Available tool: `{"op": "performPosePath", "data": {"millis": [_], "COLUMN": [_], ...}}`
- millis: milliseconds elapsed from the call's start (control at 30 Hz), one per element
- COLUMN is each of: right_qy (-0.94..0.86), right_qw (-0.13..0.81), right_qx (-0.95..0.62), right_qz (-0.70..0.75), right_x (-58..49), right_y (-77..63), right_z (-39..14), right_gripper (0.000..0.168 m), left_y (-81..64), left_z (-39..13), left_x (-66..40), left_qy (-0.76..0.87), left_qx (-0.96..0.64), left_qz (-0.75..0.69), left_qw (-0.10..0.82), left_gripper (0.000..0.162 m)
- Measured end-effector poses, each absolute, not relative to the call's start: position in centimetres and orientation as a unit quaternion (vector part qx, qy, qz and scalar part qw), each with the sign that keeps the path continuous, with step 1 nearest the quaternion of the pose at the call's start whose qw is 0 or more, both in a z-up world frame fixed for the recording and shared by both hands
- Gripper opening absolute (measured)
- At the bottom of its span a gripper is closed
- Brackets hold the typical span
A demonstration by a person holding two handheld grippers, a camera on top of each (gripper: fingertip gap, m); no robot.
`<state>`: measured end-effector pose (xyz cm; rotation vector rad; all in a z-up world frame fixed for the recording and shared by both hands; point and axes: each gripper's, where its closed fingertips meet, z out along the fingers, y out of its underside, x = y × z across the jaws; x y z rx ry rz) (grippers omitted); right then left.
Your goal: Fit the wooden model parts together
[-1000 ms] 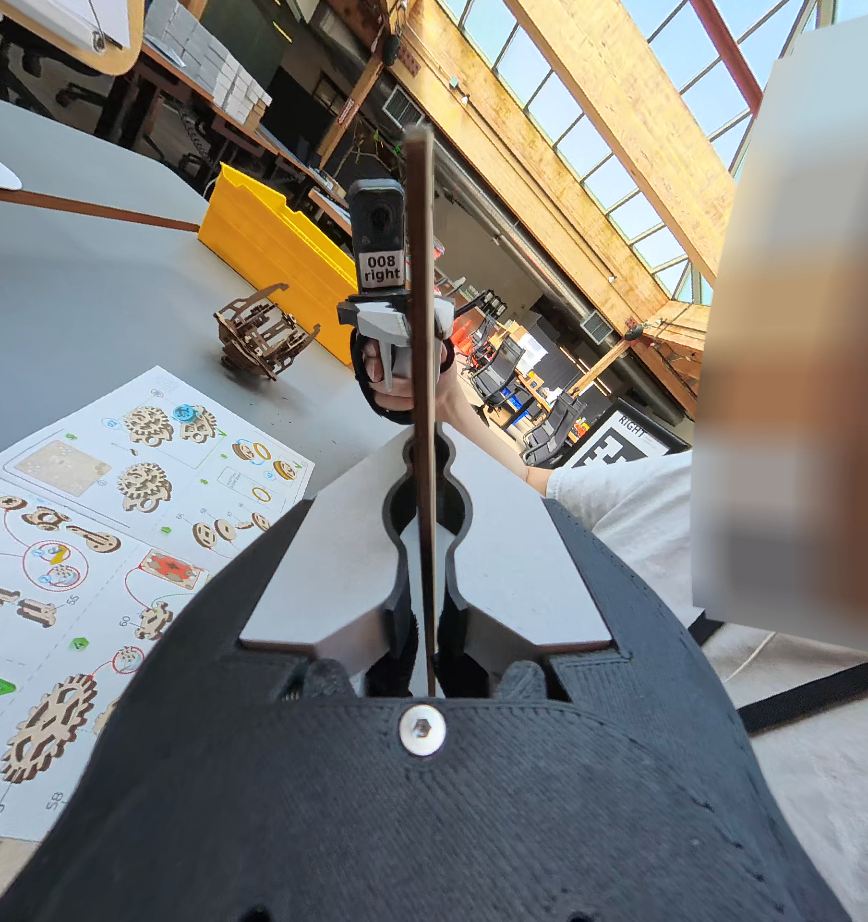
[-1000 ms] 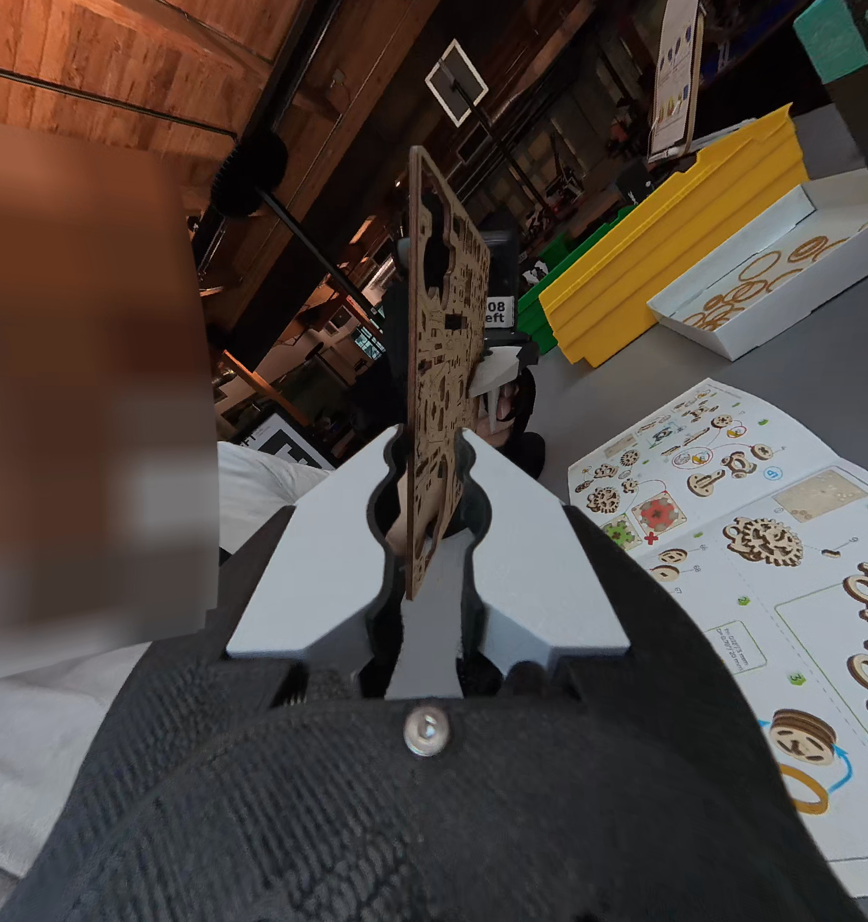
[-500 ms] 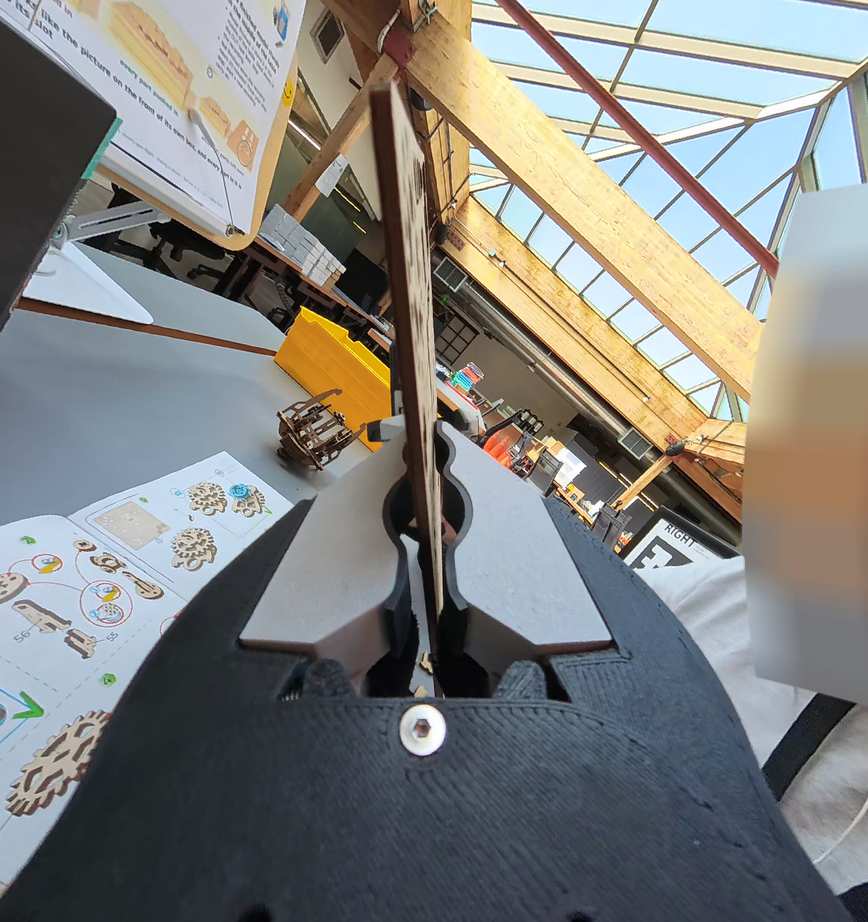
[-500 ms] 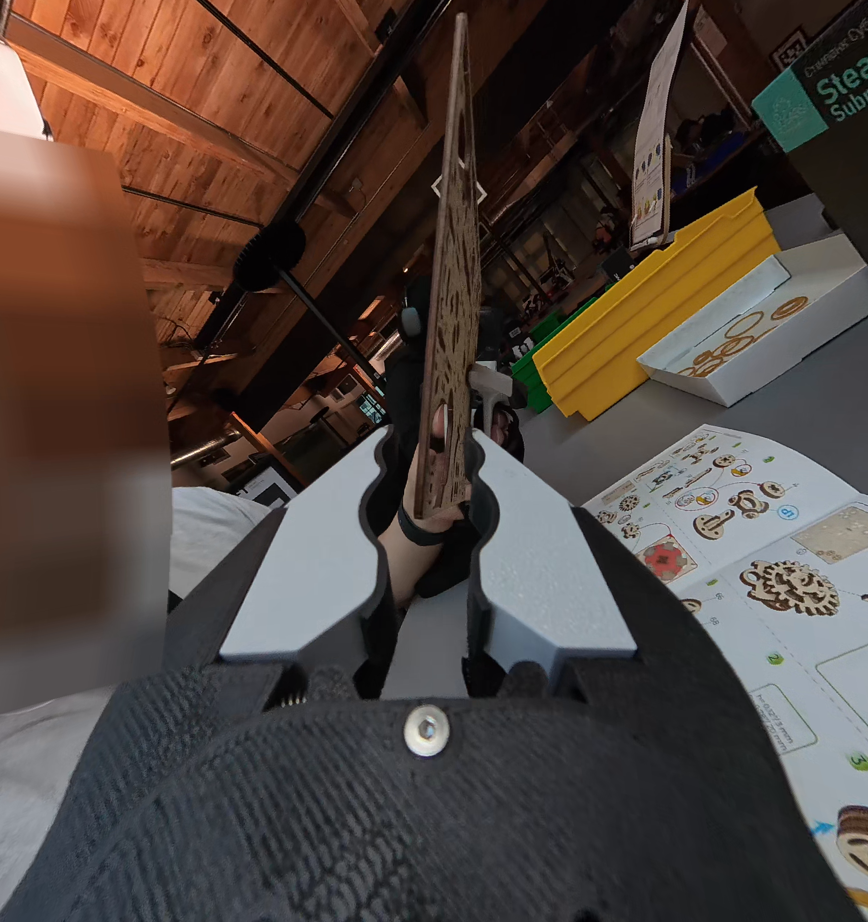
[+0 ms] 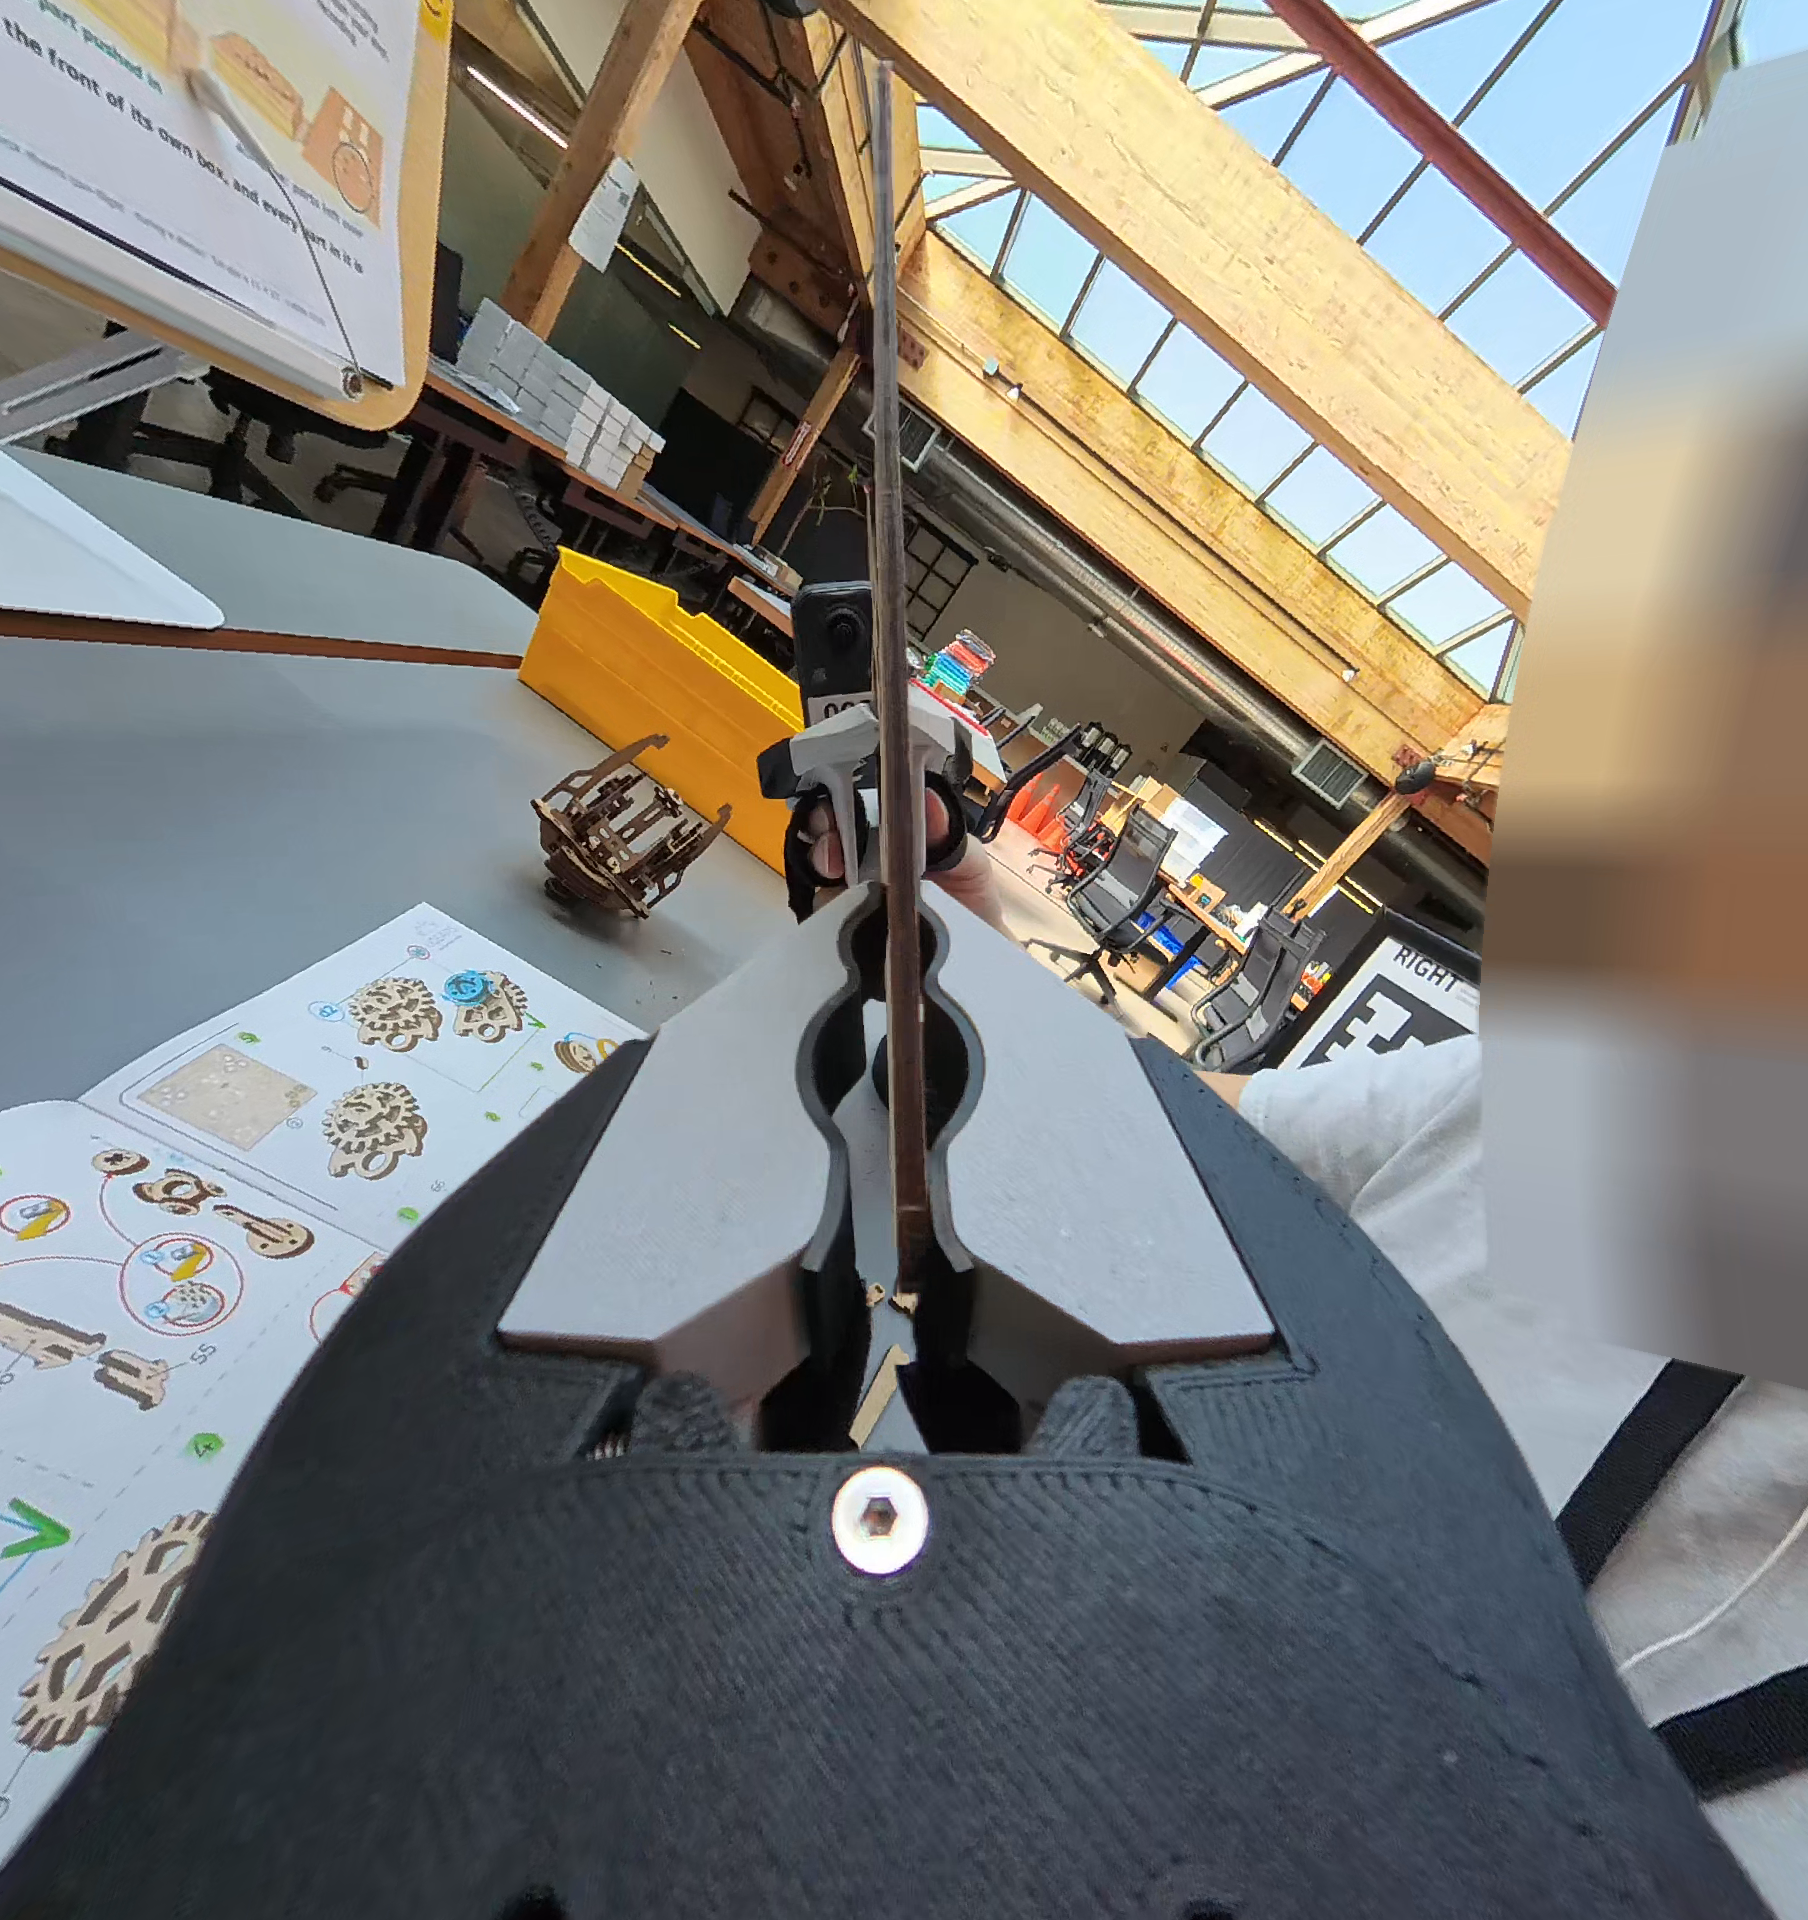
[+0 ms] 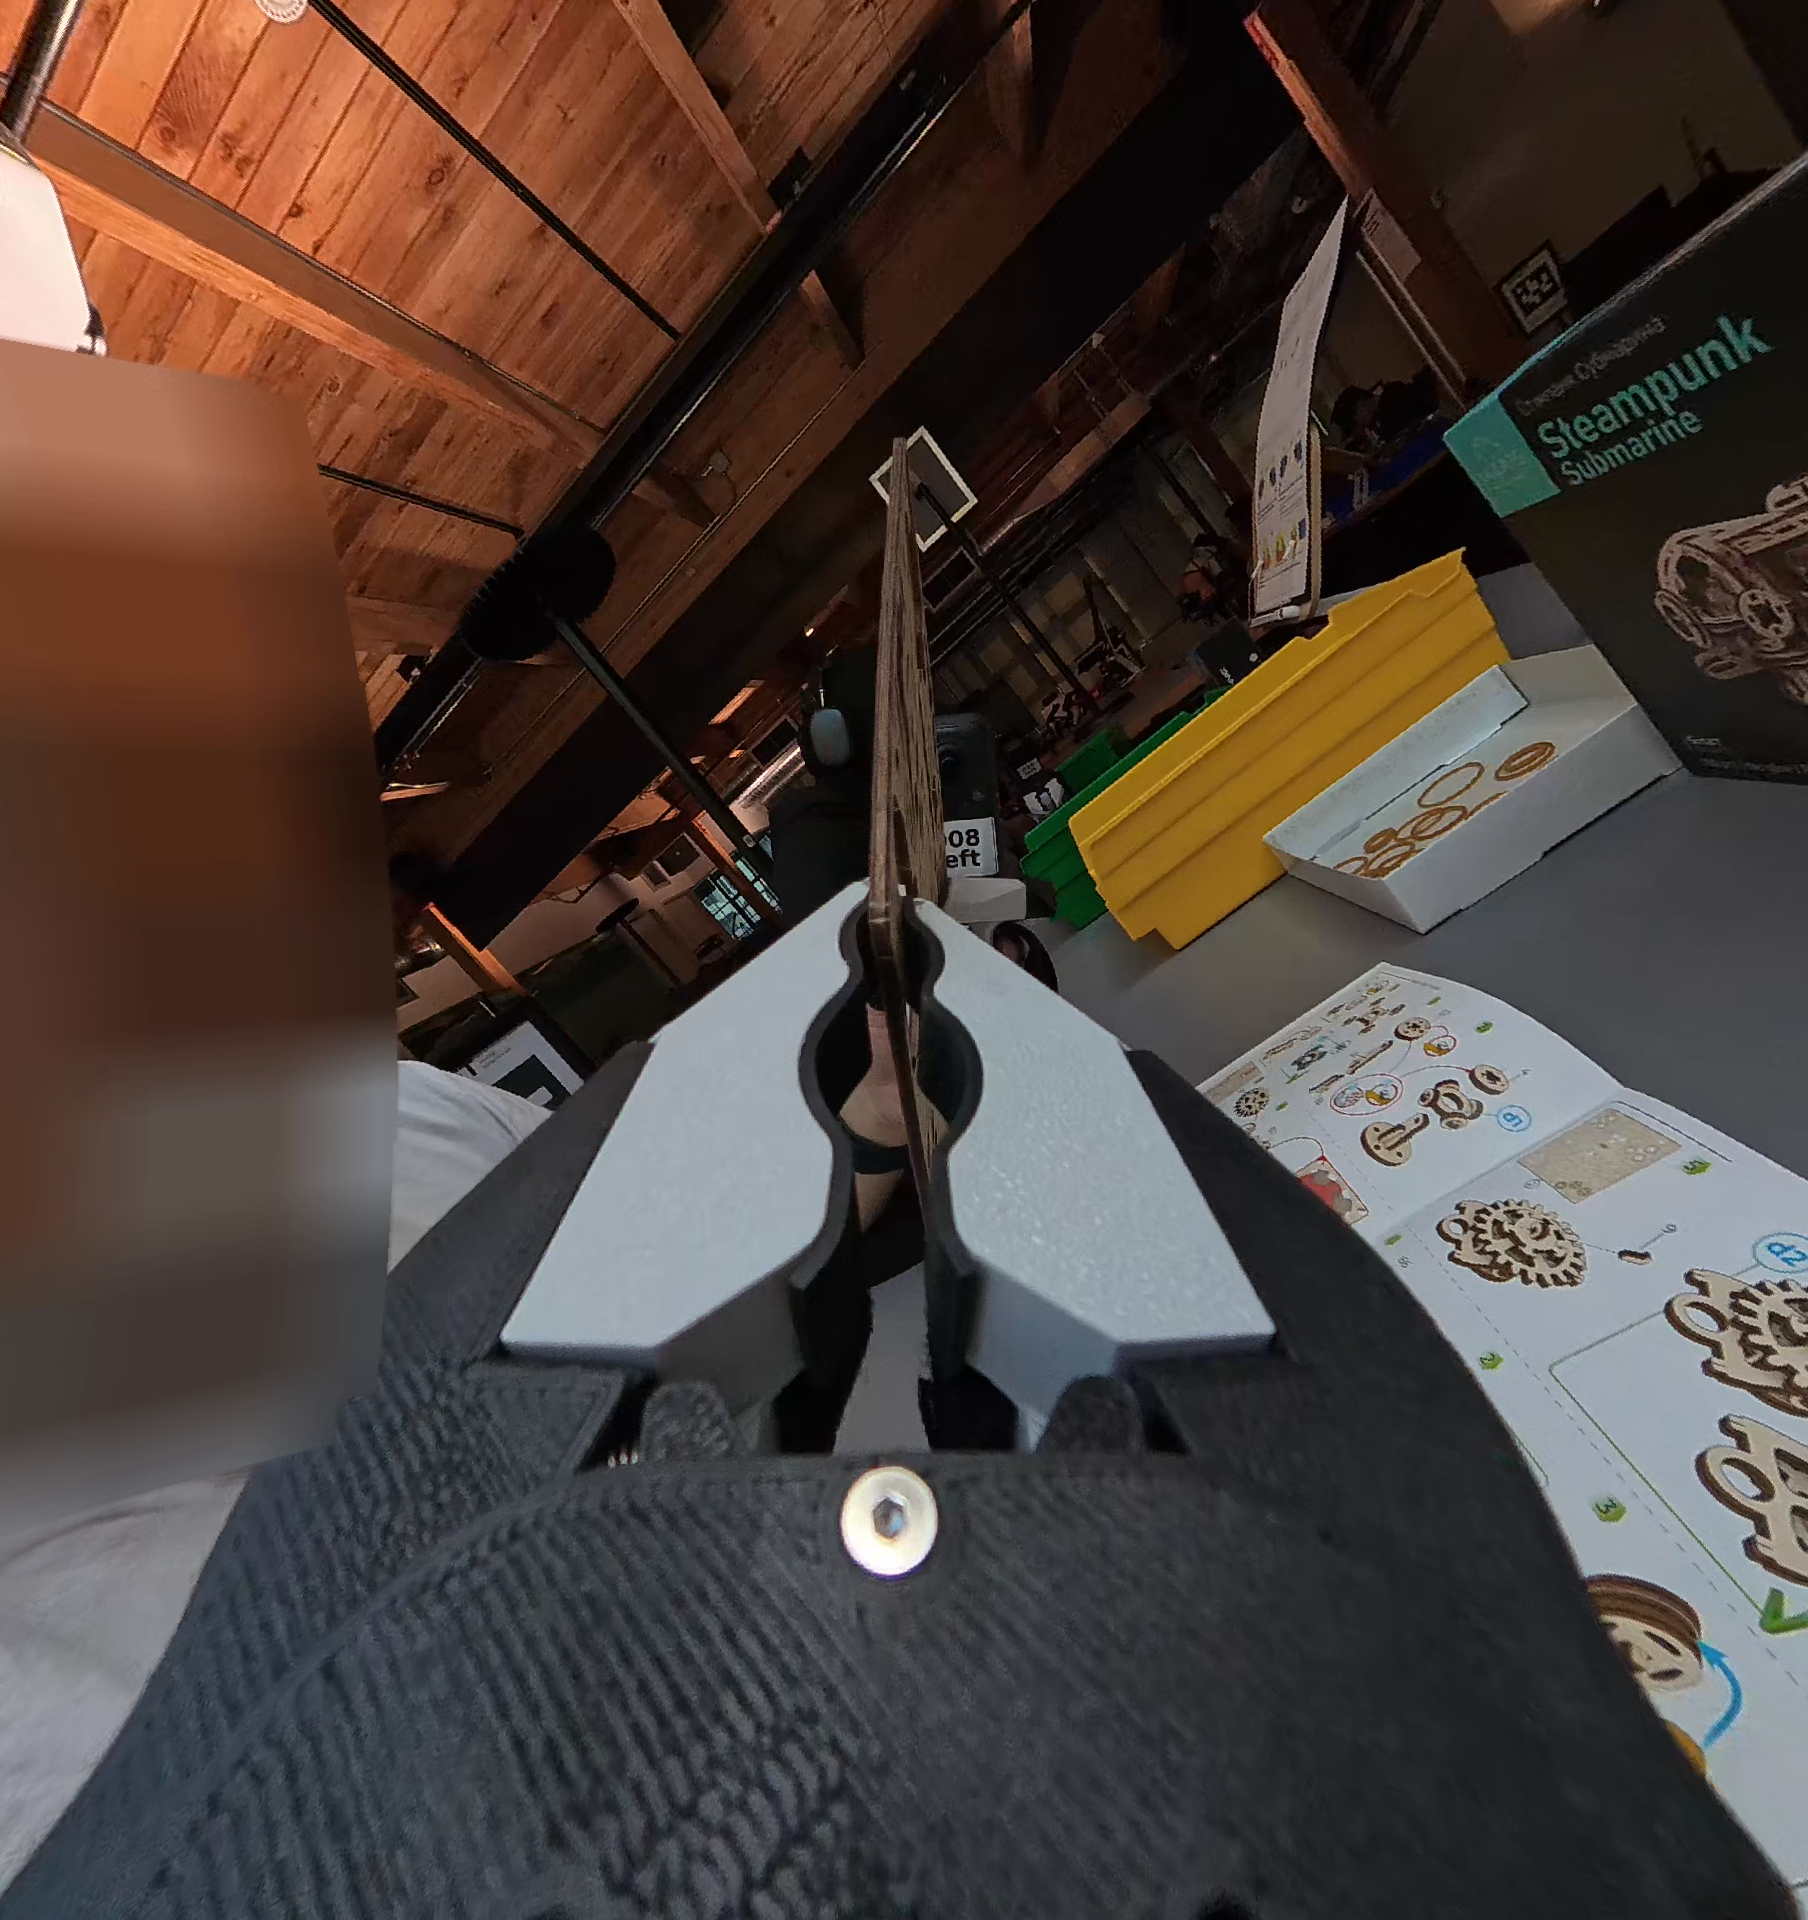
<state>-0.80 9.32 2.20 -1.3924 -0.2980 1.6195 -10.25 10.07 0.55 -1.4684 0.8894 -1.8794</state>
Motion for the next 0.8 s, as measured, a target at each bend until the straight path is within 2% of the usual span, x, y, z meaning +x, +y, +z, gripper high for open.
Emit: {"op": "performPosePath", "data": {"millis": [100,167,300,400,500,533,600,667,800], "right_qy": [-0.116,-0.100,-0.080,-0.076,-0.088,-0.092,-0.101,-0.105,-0.134], "right_qw": [0.489,0.502,0.485,0.449,0.414,0.404,0.380,0.380,0.395], "right_qx": [-0.581,-0.588,-0.602,-0.622,-0.636,-0.634,-0.627,-0.628,-0.623], "right_qz": [0.640,0.626,0.630,0.637,0.645,0.654,0.672,0.671,0.661], "right_x": [-1.0,-1.2,-3.0,-5.4,-7.7,-8.3,-8.8,-8.5,-7.5], "right_y": [9.9,10.5,10.8,10.5,9.8,9.5,8.9,8.8,8.5], "right_z": [1.8,1.5,0.3,-1.2,-2.5,-2.7,-2.7,-2.8,-1.8], "right_gripper": [0.004,0.032,0.046,0.044,0.032,0.027,0.004,0.001,0.001], "left_y": [11.0,11.7,13.0,13.7,14.2,14.2,13.8,13.3,12.6], "left_z": [0.6,0.8,1.0,1.3,1.1,0.9,0.9,1.2,1.8], "left_x": [-10.5,-11.1,-11.9,-12.5,-12.7,-12.5,-12.2,-11.9,-11.6], "left_qy": [0.292,0.254,0.213,0.200,0.196,0.199,0.212,0.219,0.240], "left_qx": [-0.560,-0.552,-0.550,-0.550,-0.556,-0.560,-0.559,-0.550,-0.540], "left_qz": [-0.721,-0.745,-0.758,-0.756,-0.745,-0.740,-0.737,-0.744,-0.748], "left_qw": [0.286,0.275,0.279,0.294,0.312,0.315,0.314,0.311,0.303], "left_gripper": [0.000,0.000,0.000,0.000,0.000,0.000,0.000,0.002,0.018]}}
